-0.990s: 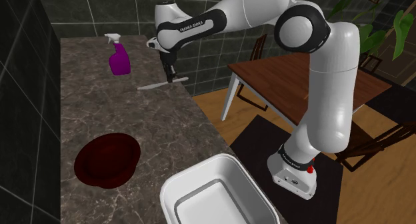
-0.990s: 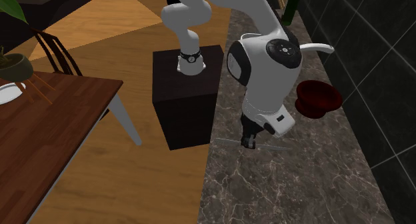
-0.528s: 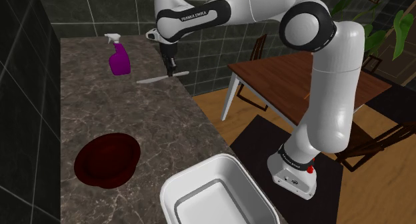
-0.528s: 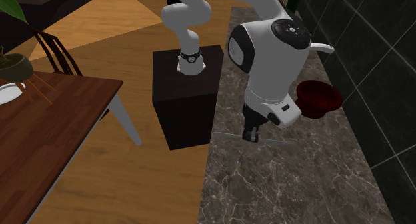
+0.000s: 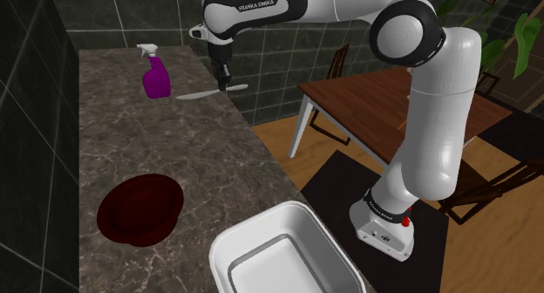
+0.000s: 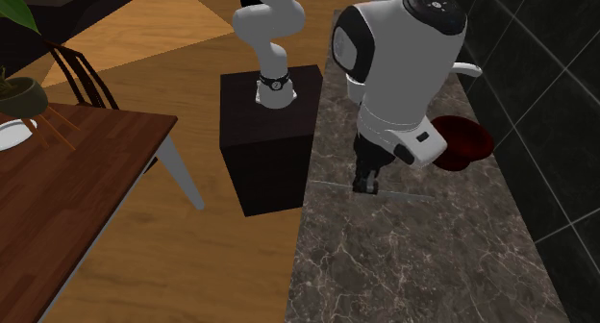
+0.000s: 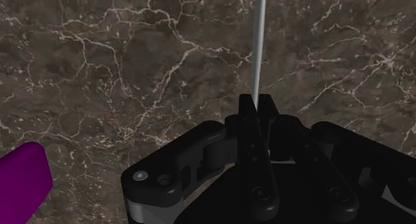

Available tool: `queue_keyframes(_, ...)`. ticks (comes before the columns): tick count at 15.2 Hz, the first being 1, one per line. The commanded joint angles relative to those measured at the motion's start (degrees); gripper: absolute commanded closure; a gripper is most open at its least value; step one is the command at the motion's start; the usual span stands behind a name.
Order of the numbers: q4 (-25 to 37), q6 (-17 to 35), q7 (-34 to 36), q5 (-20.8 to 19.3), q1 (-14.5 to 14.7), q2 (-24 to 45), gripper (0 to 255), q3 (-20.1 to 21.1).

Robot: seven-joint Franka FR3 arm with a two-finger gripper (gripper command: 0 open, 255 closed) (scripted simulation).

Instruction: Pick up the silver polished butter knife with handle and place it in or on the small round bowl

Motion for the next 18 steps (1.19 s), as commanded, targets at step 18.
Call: queue_keyframes(18, -5.05, -0.96, 21.53, -1.52, 14.45, -5.01, 255, 6.90)
